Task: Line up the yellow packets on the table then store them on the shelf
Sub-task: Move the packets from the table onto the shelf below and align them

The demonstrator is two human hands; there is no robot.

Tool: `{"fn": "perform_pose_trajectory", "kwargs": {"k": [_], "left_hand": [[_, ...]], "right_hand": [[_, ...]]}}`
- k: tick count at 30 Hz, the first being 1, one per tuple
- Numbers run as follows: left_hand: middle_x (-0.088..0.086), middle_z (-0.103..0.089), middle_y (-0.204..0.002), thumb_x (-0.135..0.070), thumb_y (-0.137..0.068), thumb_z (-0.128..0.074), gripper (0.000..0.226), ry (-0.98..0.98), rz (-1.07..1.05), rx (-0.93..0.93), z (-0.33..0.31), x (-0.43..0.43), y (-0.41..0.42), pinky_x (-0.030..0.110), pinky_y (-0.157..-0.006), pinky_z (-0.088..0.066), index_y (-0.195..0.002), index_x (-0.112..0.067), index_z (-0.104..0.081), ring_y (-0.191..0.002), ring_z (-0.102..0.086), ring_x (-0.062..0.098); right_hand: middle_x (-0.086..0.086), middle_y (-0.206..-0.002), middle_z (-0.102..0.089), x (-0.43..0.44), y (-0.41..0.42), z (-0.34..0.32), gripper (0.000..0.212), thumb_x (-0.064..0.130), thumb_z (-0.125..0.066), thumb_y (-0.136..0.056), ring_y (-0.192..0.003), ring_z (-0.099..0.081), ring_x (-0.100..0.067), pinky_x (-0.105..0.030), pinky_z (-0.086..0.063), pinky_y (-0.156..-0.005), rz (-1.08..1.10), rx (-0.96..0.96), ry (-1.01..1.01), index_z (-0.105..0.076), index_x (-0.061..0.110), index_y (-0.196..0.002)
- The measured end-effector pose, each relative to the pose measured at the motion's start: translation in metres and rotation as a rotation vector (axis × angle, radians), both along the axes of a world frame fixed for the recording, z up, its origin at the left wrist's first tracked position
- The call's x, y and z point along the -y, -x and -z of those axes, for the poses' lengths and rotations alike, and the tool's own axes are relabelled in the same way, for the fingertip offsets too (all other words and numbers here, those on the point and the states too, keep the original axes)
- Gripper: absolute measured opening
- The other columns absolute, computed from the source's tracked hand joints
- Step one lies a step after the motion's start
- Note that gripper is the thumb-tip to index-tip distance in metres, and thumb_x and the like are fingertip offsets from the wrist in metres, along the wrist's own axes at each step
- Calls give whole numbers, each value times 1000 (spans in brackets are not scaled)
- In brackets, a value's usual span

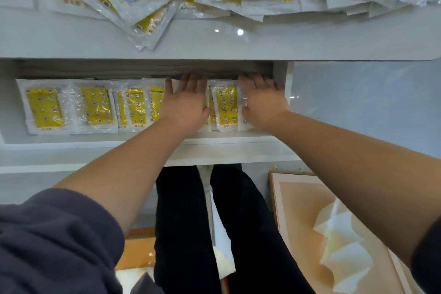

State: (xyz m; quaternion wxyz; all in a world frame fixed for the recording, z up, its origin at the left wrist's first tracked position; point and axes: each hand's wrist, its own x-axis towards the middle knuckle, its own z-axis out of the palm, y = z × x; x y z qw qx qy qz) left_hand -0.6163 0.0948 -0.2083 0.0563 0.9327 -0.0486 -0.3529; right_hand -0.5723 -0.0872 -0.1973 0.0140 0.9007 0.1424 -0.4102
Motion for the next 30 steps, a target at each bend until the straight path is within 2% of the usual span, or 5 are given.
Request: {"fn": "perform_pose_trajectory", "kwargs": {"k": [2, 5, 10, 15, 30], "left_hand": [[11, -32, -151, -37, -93, -49, 63, 80, -13, 35, -23, -3, -1, 50, -112, -25, -146, -12, -27, -142, -26, 28], [4, -61, -118, -27, -94, -47, 31, 266, -80, 54, -72, -15, -8, 38, -87, -46, -122, -17, -55, -109, -56, 25], [-7, -64, -86, -25, -93, -49, 14, 352, -456, 120, -140, -52, -39, 36, -68, -51, -99, -24, -62, -79, -59, 17], [-5, -62, -92, -26, -90, -54, 10, 294, -826, 138, -152, -93, -85, 34, -70, -49, -97, -21, -58, -84, -59, 17], [-1, -59, -102, -23, -87, -56, 18, 455, -565, -74, -191, -14, -189, 33, -77, -48, -104, -18, -59, -92, -56, 20]], "right_hand": [[-10, -144, -39, -7, 5, -17, 62, 19, -54, -90, -131, -40, -32, -47, -32, -108, 58, 26, -52, -29, 20, -146], [-8, -126, -58, -24, 7, -57, 41, 19, -49, -93, -110, -57, -29, -40, -47, -90, 193, 40, -197, -48, 18, -133], [3, -104, -68, -64, -11, -126, 26, 22, -43, -98, -88, -63, -19, -36, -53, -74, 380, 52, -338, -59, 22, -117], [3, -109, -64, -105, -49, -153, 23, 16, -48, -94, -96, -60, -17, -37, -51, -83, 574, 141, -416, -62, 20, -112], [-3, -125, -48, -24, -147, -180, 26, 16, -58, -88, -112, -50, -19, -34, -44, -93, 837, 445, -199, -58, 18, -114]]}}
